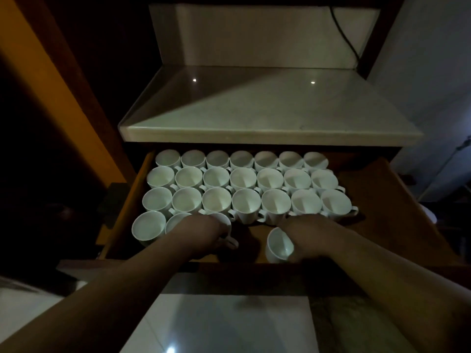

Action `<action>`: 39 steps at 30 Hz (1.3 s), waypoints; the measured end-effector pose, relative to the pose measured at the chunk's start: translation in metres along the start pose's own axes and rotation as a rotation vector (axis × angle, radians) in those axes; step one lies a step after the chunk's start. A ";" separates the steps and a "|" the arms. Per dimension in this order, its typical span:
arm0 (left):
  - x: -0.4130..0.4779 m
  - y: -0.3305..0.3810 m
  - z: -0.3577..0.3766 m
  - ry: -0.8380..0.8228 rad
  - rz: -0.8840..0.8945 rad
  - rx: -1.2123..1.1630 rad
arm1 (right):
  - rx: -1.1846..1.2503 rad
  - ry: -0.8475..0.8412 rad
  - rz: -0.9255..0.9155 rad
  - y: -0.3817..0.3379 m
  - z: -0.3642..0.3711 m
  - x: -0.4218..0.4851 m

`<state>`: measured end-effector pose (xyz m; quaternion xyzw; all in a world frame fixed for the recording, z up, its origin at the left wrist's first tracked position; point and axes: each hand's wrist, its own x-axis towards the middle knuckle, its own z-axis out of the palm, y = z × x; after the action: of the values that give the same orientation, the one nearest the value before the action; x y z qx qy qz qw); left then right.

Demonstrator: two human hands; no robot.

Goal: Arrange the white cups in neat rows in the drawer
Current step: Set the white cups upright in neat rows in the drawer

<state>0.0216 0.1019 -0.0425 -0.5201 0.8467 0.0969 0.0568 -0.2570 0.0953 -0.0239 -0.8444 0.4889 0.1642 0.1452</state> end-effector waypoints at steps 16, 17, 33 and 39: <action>0.005 -0.004 0.010 -0.039 -0.024 -0.022 | 0.130 0.143 0.065 -0.043 0.010 0.037; 0.004 -0.003 0.008 -0.031 -0.015 -0.015 | 0.126 0.153 0.065 -0.046 0.010 0.040; -0.020 -0.042 -0.024 -0.003 -0.112 -0.342 | 0.273 0.156 0.131 -0.040 0.026 0.060; -0.034 -0.073 -0.013 -0.090 -0.096 -0.164 | 0.297 0.173 0.122 -0.043 0.028 0.061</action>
<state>0.1018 0.0966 -0.0308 -0.5581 0.8066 0.1863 0.0565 -0.1943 0.0798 -0.0713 -0.7934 0.5687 0.0255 0.2155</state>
